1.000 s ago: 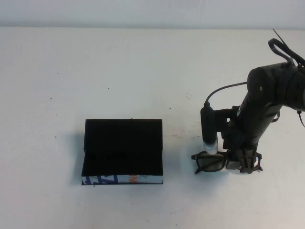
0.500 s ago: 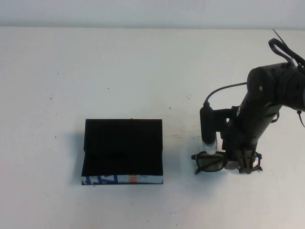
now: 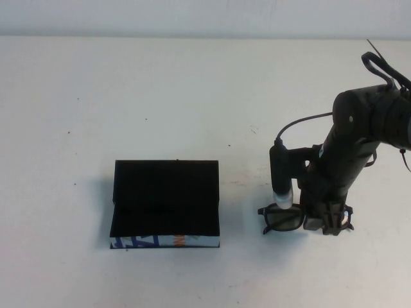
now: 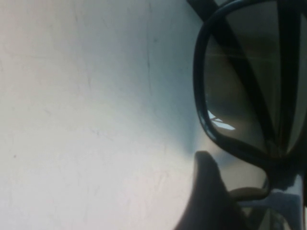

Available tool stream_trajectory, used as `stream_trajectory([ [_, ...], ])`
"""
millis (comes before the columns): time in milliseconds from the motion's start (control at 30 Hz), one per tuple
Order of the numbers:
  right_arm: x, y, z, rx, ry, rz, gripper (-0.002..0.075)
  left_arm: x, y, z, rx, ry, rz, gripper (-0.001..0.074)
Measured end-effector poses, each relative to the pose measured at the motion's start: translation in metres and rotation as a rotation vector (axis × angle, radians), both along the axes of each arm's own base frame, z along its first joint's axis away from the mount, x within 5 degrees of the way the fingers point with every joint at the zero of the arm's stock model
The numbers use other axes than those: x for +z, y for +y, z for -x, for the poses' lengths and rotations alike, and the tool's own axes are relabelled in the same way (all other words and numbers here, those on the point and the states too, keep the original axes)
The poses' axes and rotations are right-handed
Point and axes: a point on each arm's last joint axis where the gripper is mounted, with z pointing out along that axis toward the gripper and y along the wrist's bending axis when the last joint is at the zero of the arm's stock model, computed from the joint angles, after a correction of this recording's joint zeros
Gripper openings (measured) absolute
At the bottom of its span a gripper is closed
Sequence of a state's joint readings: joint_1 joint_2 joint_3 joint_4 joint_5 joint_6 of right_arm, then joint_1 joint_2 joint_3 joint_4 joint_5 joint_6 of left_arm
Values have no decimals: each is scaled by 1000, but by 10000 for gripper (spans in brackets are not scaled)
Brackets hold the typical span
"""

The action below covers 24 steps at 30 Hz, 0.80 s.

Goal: Return glasses to glasses case
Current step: Pick up the glasses from the table

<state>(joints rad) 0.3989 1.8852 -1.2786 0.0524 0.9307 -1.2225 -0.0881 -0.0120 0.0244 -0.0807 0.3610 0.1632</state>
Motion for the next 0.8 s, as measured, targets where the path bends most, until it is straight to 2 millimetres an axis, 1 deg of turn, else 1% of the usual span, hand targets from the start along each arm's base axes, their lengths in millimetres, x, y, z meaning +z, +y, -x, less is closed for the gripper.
stream_trajectory([
  [167, -6, 0, -1, 0, 14, 6, 359, 0, 0, 0, 0, 0, 0, 1],
  [367, -6, 0, -1, 0, 14, 6, 353, 0, 0, 0, 0, 0, 0, 1],
  [500, -6, 0, -1, 0, 14, 6, 289, 0, 0, 0, 0, 0, 0, 1],
  [667, -5, -1, 1, 6, 32, 18, 185, 0, 0, 0, 0, 0, 0, 1],
  [800, -2, -2, 3, 11, 41, 26, 130, 0, 0, 0, 0, 0, 0, 1],
])
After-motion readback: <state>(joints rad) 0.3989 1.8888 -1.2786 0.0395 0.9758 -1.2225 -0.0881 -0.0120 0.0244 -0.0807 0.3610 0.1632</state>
